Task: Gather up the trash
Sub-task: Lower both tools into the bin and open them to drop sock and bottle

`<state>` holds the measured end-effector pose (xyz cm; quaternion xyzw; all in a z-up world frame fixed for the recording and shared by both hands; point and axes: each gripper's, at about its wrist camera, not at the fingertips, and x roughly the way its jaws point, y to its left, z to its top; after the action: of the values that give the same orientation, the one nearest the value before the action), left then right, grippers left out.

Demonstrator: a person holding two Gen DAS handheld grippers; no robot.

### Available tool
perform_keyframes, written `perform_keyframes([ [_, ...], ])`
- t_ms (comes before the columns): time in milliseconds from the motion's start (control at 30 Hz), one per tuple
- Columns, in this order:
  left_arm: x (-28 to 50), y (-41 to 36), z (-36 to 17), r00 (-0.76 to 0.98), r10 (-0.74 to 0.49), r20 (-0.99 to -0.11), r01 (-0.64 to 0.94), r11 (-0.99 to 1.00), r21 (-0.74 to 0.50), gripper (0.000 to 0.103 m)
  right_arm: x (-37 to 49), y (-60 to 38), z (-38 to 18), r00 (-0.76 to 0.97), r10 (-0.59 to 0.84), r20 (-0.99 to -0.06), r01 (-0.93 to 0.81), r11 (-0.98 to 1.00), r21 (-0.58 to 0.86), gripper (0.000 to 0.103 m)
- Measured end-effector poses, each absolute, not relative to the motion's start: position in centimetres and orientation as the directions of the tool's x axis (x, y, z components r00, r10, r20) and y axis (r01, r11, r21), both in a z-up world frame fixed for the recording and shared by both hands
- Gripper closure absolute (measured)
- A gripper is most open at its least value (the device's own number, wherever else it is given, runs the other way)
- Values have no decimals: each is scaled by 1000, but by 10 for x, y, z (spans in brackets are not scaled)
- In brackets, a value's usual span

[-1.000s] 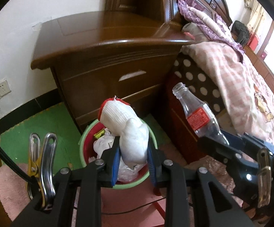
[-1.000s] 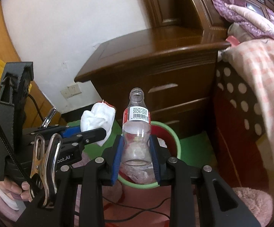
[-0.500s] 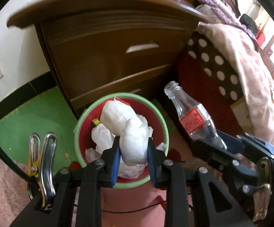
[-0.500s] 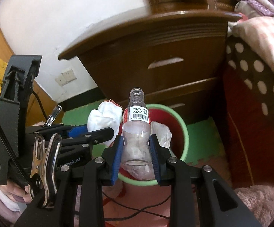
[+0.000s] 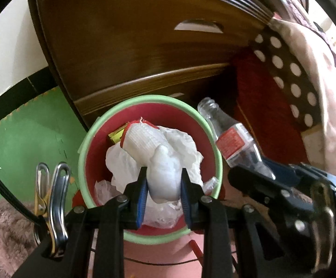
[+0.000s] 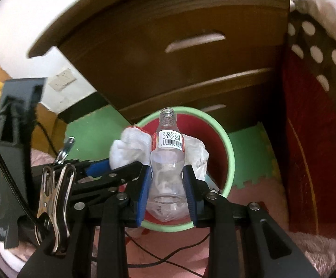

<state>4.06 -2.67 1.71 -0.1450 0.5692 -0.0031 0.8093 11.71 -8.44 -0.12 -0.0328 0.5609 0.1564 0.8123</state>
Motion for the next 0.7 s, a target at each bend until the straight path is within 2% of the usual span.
perform_keyframes([
  [433,48,-15,-32,292,-182,-939,-223,942,-252,77,166,-81,-46,214,103,-971,-254,966,46,74],
  [700,55,-15,-58,248,-182,-952,-259,934,-246,76,179,-90,-81,162,83,-983,-223,974,45,74],
])
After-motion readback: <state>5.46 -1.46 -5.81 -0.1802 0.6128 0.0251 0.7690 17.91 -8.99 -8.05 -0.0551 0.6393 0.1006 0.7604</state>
